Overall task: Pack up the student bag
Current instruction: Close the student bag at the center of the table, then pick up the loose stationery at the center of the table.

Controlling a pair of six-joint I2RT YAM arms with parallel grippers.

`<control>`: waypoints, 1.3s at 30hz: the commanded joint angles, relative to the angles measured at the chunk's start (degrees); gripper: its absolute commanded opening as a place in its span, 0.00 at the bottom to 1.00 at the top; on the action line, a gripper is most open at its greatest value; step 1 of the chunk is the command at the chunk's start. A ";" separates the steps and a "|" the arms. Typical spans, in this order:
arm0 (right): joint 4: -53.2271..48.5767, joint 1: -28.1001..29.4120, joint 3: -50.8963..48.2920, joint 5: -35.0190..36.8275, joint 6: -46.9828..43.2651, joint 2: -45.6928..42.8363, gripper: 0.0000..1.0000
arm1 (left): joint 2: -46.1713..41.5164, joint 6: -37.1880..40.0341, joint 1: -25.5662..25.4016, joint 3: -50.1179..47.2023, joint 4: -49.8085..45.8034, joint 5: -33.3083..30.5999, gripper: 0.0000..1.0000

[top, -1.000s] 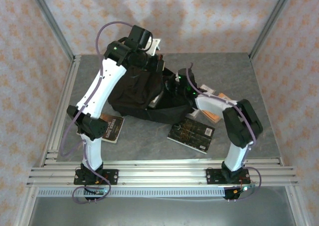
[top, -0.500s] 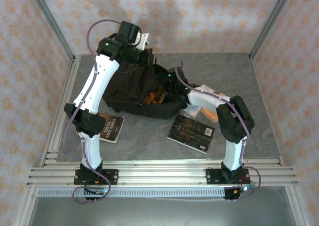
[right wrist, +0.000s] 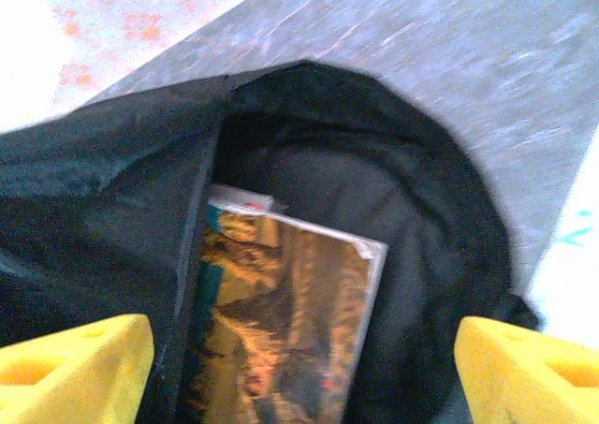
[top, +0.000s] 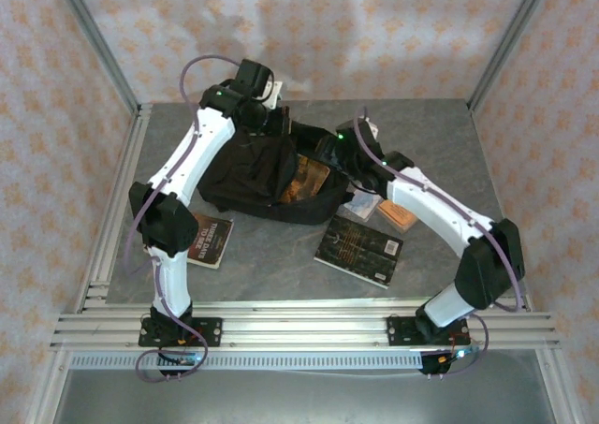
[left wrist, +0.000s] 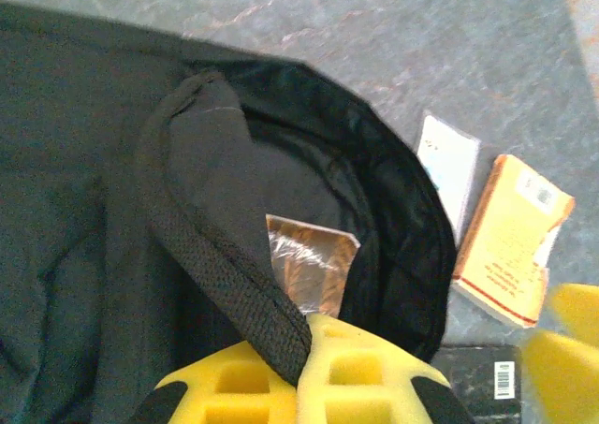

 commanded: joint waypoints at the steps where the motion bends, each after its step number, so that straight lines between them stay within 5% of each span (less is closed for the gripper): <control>1: -10.08 -0.50 -1.08 16.04 -0.27 -3.80 0.84 | -2.60 -1.25 -0.03 -2.71 4.41 -3.05 0.00; 5: -18.85 -3.40 1.85 23.57 6.32 0.18 0.82 | -3.23 -4.10 -1.48 -8.67 8.69 -1.09 0.00; 11: -17.98 -10.20 3.87 15.40 9.01 8.69 0.78 | -7.23 -14.61 -2.75 -21.39 20.49 3.57 0.00; 19: -22.36 -14.74 14.22 9.18 11.13 24.00 1.00 | -8.51 -23.74 -2.88 -26.59 22.87 6.07 0.00; 30: -24.92 -16.23 22.69 5.89 11.90 37.62 1.00 | -8.06 -23.39 -2.88 -26.95 23.17 7.58 0.00; 39: -22.26 -16.33 17.60 5.73 11.55 40.10 0.99 | -8.17 -22.57 -2.80 -26.68 22.77 7.42 0.00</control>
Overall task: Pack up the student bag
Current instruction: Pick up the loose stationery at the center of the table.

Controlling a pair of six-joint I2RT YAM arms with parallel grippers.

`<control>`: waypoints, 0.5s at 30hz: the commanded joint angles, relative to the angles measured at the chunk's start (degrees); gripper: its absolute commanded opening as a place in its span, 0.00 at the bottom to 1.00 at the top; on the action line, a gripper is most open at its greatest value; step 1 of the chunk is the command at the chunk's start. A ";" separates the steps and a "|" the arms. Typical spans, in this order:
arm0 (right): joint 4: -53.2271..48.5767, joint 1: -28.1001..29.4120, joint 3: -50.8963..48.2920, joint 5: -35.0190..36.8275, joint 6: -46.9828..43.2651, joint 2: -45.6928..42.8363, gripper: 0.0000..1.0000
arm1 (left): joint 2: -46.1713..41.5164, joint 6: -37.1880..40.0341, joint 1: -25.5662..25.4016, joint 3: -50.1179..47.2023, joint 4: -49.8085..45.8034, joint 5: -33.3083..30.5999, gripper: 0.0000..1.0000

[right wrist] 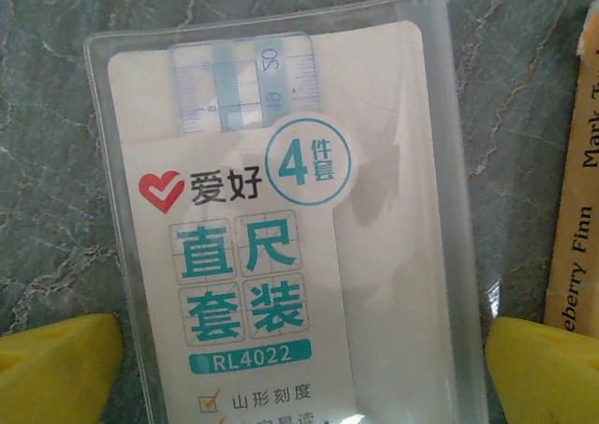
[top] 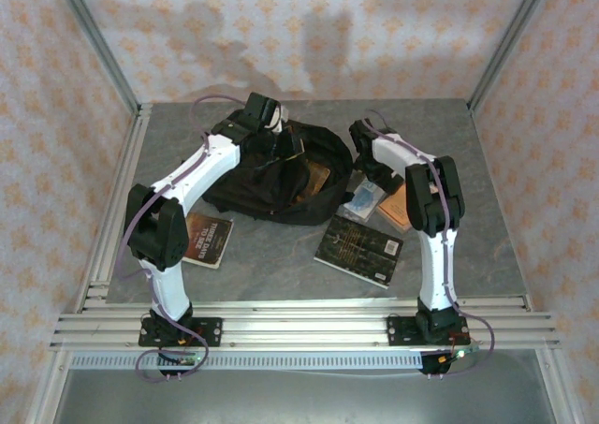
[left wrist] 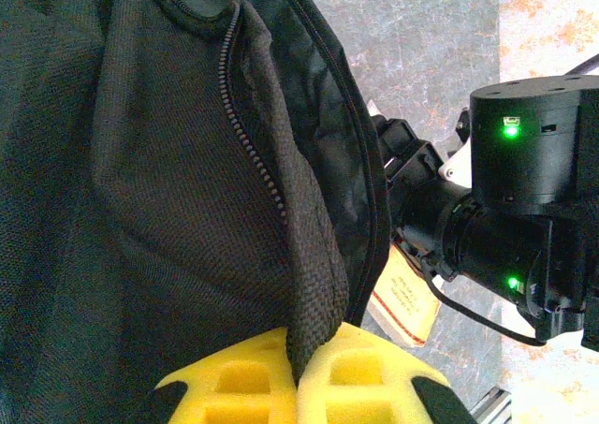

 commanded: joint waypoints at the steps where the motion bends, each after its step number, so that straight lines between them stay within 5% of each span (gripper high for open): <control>1: -1.15 -0.05 -2.68 -0.50 -0.24 2.10 0.97 | -0.50 0.40 0.20 -0.78 -0.97 0.54 0.00; 15: -0.27 -0.03 -6.75 1.64 -2.20 -2.63 0.63 | -0.44 1.28 0.78 -0.61 -1.42 0.55 0.00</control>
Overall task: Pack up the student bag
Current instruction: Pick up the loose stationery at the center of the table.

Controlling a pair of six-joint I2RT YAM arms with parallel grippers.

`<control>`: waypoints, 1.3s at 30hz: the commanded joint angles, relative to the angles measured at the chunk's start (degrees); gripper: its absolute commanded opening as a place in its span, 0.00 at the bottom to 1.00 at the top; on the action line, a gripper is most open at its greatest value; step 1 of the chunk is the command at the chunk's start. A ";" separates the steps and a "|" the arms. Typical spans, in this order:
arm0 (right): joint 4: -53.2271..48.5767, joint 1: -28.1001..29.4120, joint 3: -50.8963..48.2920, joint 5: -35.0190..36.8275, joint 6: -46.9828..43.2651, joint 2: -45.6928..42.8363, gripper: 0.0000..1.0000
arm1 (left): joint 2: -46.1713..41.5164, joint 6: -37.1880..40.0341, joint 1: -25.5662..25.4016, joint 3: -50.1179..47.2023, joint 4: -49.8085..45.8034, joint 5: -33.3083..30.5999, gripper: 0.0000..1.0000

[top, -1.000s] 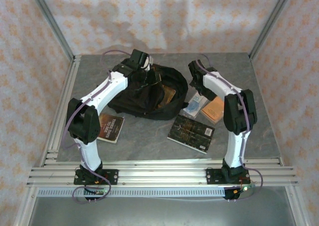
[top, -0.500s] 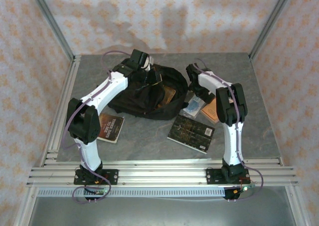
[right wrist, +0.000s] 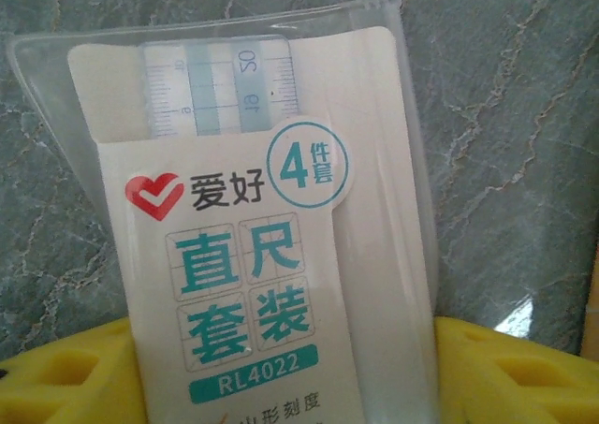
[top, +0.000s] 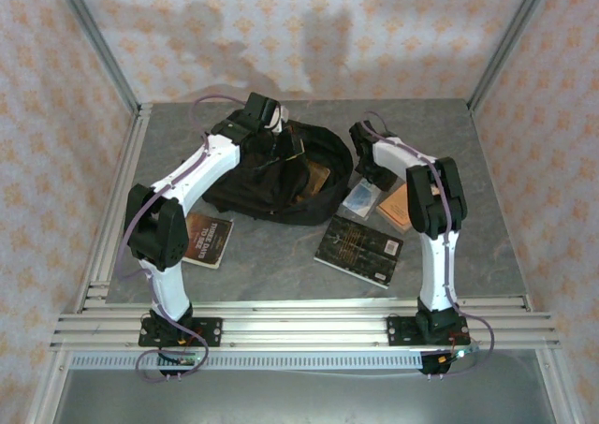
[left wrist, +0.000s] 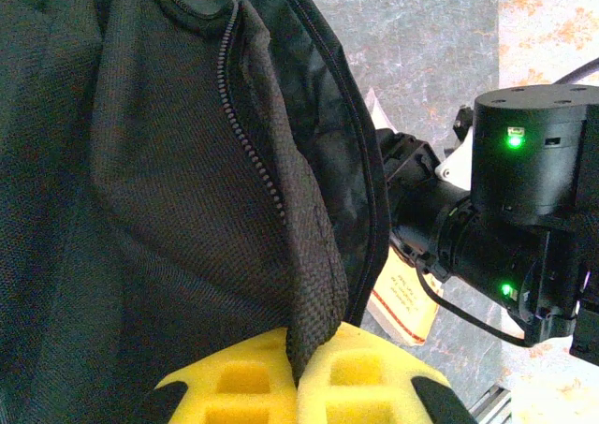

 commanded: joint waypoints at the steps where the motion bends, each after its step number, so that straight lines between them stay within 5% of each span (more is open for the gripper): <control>1: -5.22 -0.28 -3.07 2.21 -0.76 -1.56 0.62 | -0.31 1.11 0.59 -0.61 -1.34 0.45 0.00; 9: -3.90 -0.27 -6.10 3.39 -2.23 -8.69 0.52 | 2.42 3.64 0.16 0.82 -3.82 0.03 0.00; 25: -0.46 -0.44 -12.53 -1.29 -2.90 -16.04 0.04 | 8.83 8.65 -4.59 3.36 -8.28 -3.22 0.00; 30: -1.26 -0.41 -13.01 -0.91 -2.63 -20.55 0.00 | 9.40 9.56 -5.59 3.96 -9.12 -4.30 0.12; 36: -1.24 -0.42 -14.38 -2.15 -1.84 -27.33 0.00 | 8.79 11.19 -6.61 6.27 -10.81 -6.17 0.51; 39: -1.10 -0.48 -14.72 -3.81 -1.16 -30.25 0.00 | 6.14 13.95 -7.40 7.62 -11.88 -7.86 0.60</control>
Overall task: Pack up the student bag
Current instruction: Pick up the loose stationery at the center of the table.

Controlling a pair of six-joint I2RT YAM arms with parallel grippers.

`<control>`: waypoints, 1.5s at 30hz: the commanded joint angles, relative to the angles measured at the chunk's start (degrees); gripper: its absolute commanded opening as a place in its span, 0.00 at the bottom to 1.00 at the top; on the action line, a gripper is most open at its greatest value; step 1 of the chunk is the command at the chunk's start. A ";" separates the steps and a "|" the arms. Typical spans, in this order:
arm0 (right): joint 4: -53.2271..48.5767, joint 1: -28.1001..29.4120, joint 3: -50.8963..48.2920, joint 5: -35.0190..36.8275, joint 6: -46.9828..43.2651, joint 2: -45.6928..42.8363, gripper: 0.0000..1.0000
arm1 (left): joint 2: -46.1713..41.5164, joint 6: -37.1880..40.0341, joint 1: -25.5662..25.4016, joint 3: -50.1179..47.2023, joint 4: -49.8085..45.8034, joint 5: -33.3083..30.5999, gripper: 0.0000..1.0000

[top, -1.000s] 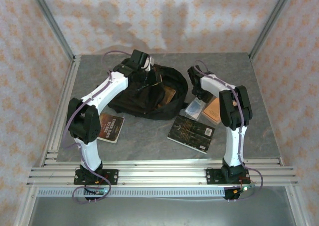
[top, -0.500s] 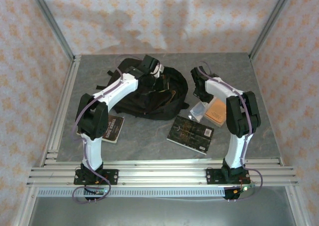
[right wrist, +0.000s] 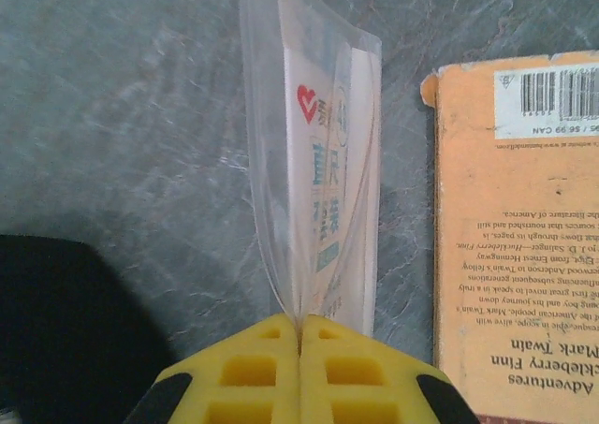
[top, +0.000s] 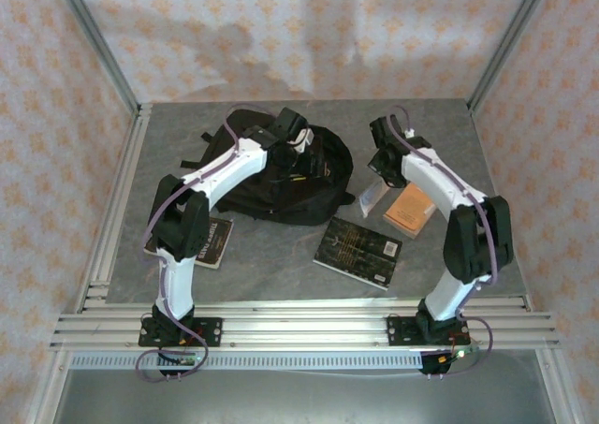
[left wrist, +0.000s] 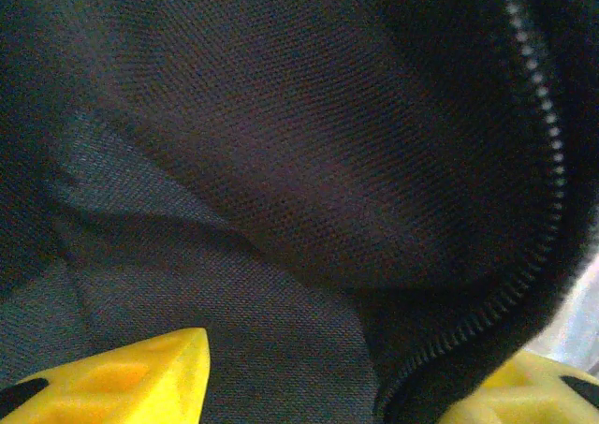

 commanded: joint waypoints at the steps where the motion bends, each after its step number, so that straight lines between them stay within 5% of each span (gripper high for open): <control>1: -1.39 -0.17 -1.08 -1.47 1.44 -4.05 0.00 | -3.38 4.40 -1.38 2.84 -3.73 -3.63 0.63; 18: 0.16 -0.02 -2.57 -11.65 5.21 -12.59 0.00 | -8.45 17.52 -13.14 5.51 -7.55 -3.62 0.78; 29: 1.78 0.49 -3.07 -16.21 10.02 -13.93 0.00 | -2.08 17.36 -16.89 10.60 -6.24 -2.82 0.75; 34: 2.52 0.83 -3.54 -17.10 11.48 -13.68 0.00 | -0.65 17.54 -17.95 12.16 -6.41 -2.86 0.67; 41: 2.61 1.01 -3.02 -18.58 12.87 -14.13 0.00 | -0.78 18.24 -18.12 11.58 -5.89 -3.99 0.23; 45: 2.78 1.03 -2.95 -19.13 13.65 -14.39 0.00 | -1.78 19.09 -18.10 11.14 -5.80 -6.40 0.08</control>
